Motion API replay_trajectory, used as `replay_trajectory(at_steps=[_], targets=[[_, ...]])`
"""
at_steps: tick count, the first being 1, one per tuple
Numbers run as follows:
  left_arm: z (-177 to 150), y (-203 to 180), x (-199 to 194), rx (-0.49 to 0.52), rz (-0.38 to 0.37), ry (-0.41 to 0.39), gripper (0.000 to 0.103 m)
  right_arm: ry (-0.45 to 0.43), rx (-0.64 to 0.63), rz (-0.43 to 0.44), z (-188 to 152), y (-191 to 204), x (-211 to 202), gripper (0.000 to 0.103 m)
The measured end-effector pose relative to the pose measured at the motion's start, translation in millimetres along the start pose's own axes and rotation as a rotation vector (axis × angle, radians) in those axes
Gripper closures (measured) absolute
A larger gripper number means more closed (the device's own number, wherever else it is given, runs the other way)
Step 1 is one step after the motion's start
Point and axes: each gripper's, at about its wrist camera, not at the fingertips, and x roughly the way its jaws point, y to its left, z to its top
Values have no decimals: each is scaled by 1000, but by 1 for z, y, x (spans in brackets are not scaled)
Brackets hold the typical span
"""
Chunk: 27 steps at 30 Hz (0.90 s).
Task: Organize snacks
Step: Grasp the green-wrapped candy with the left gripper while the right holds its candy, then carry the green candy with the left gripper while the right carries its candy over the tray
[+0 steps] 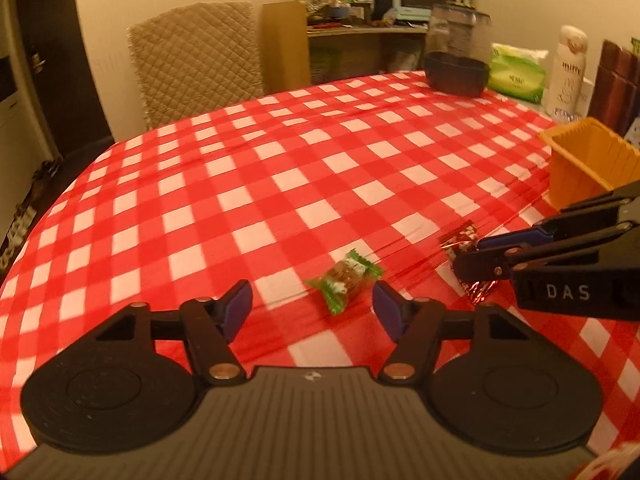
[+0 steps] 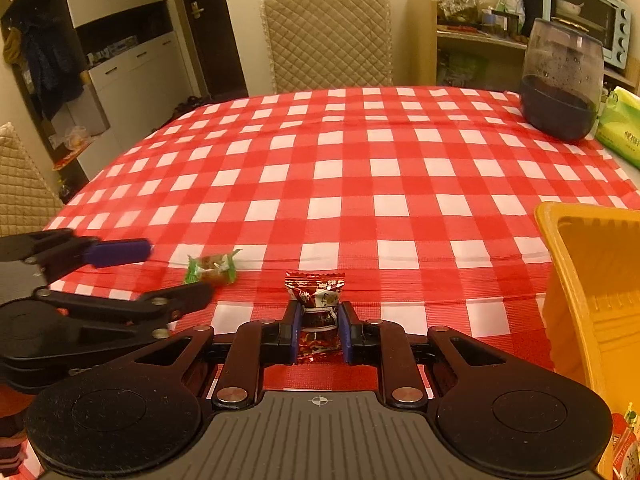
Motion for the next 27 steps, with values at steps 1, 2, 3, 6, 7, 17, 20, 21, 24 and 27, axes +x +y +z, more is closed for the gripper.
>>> replay_trajectory(at_steps=[1,2,3,6,7,17,20,21,24,27], targets=[[2,-1,4,6,-3,3,42,0,-1,2,0,0,0,83],[3,-2,7,9,-5,4,43,0,1,4,0,-1,1,83],[3,-3,9,15,-7,4,44,1,5,6,1,-1,2,83],[5,-6,15,36,-17,6,54,4,17,13,2,-4,4,83],[4,-5,15,39,-21,0,57,4,19,15,2,-4,4,83],[9,-10,19,20,-53,9,83,4,-11,21,0,-4,8,82],[8,-8,17,-14,-53,13,83,-7,-33,10,-2,-2,8,82],[7,-8,16,-20,-50,14,83,-13,-50,3,-2,0,8,81],[5,-8,13,-34,-45,18,84,-38,-119,-17,-7,6,10,80],[3,-7,9,-58,-43,22,84,-60,-189,-43,-14,14,11,80]])
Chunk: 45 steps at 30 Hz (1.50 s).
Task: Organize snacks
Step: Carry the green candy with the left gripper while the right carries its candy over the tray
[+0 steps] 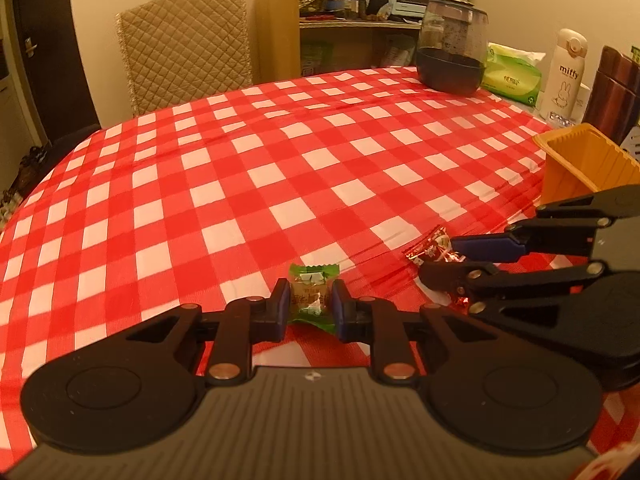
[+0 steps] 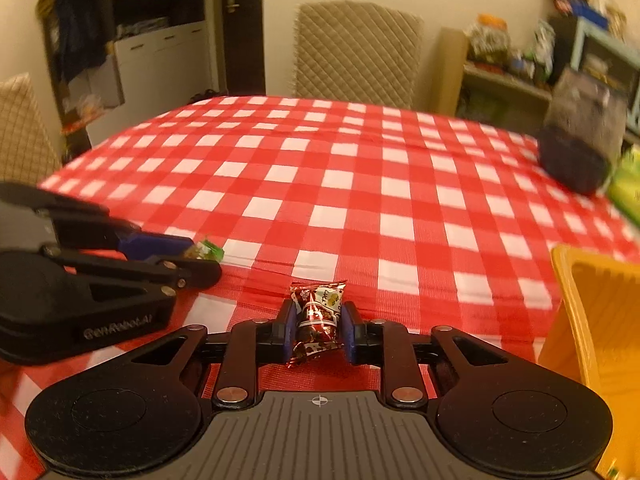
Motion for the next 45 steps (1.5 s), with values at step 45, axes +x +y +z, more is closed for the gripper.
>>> replay_trajectory(at_steps=[45], targets=[[-66,-124,-260,-284,52,-97,84,-105,259,-65,-84,3,-294,82]])
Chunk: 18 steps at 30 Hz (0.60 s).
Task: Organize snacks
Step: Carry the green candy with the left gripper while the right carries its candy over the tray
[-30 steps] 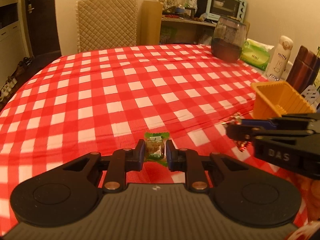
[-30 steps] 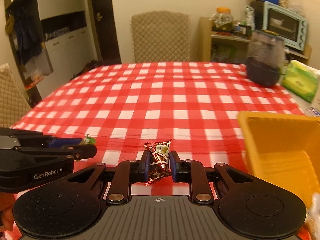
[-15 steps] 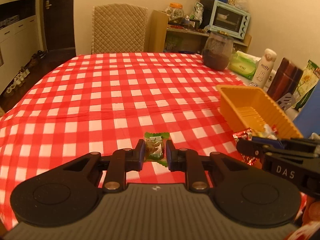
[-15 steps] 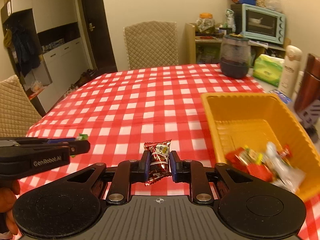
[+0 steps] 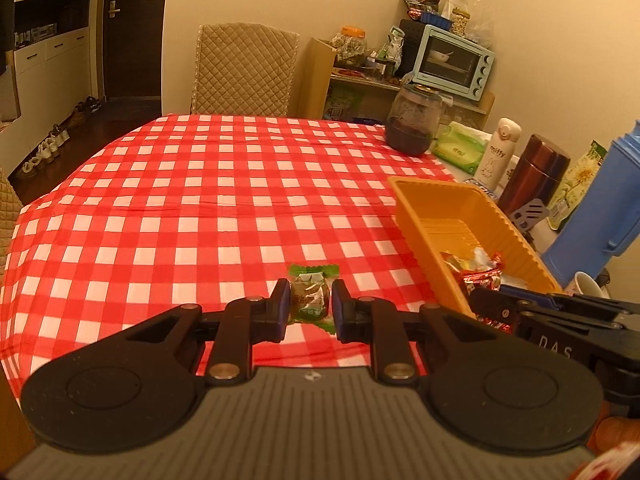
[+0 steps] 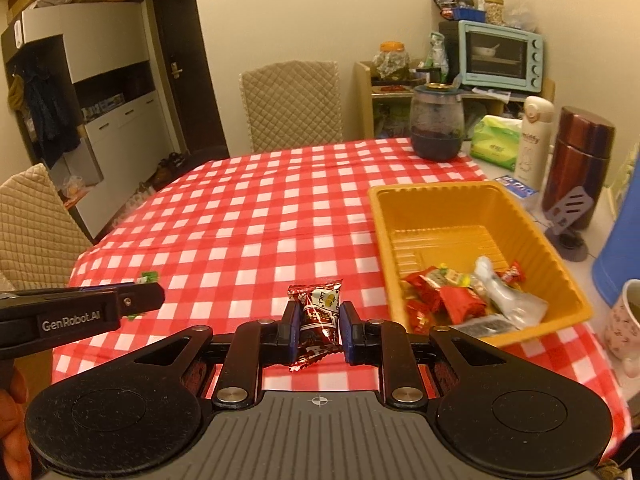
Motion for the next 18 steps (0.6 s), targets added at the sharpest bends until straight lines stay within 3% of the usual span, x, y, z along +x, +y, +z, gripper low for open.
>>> replay_trajectory(at_steps=[18], targets=[[-9,-70,-13,86,-99,5,84,-23,57,-93,-16,-57,-48,82]])
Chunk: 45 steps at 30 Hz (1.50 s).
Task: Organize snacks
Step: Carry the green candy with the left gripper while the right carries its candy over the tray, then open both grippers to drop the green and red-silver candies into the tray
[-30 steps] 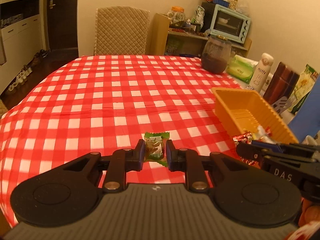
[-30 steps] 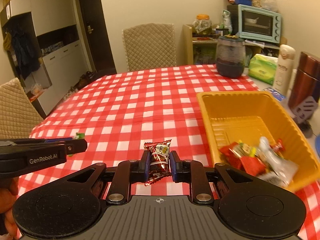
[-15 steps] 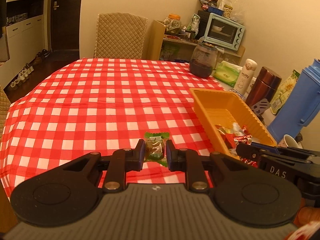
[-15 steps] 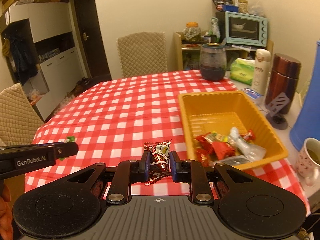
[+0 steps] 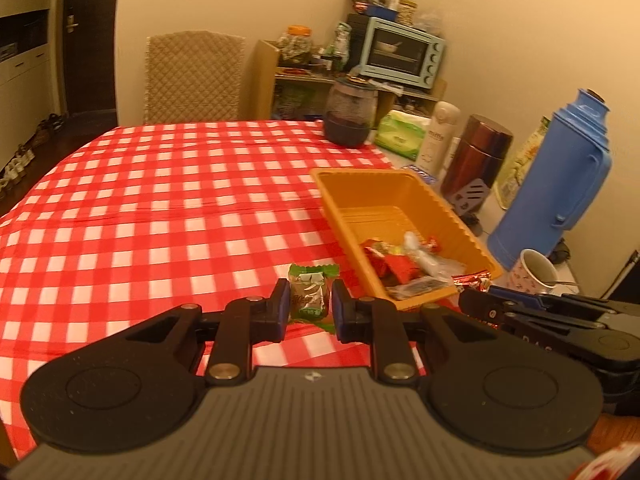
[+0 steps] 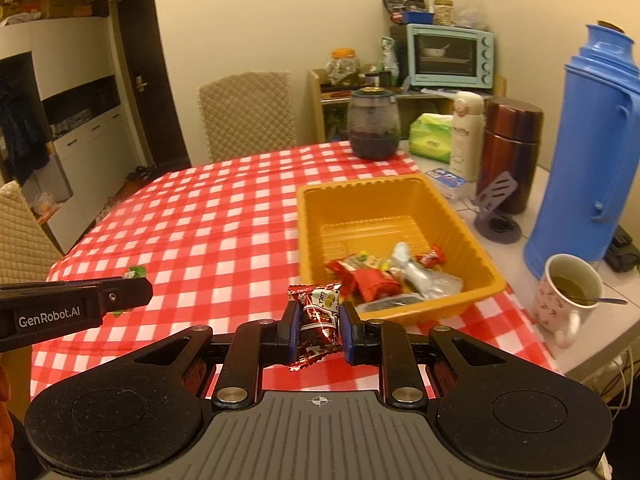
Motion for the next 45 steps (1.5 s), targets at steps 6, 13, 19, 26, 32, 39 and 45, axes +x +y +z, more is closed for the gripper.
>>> replay_trajectory(at_steps=[6,13,19,26,32,39,45], targets=[[4,-20,9,21,-36,10,84,-10,25,-25,1,-17,-6,82],[13,-39,24,45,-67,21,84,-21,58,-52,6,-36,-5,82],[22,-53,42,62,-86,33,84,-25,75,-70,12,-53,1,82],[30,-65,64,76,-103,48,84,-23,88,-83,22,-69,16,82],[39,-70,89,80,-113,63,84,-17,87,-89,31,-80,33,82],[47,-75,119,86,-127,79,84,-14,77,-93,43,-91,55,82],[49,-75,143,90,-131,94,84,-6,68,-98,52,-99,74,82]])
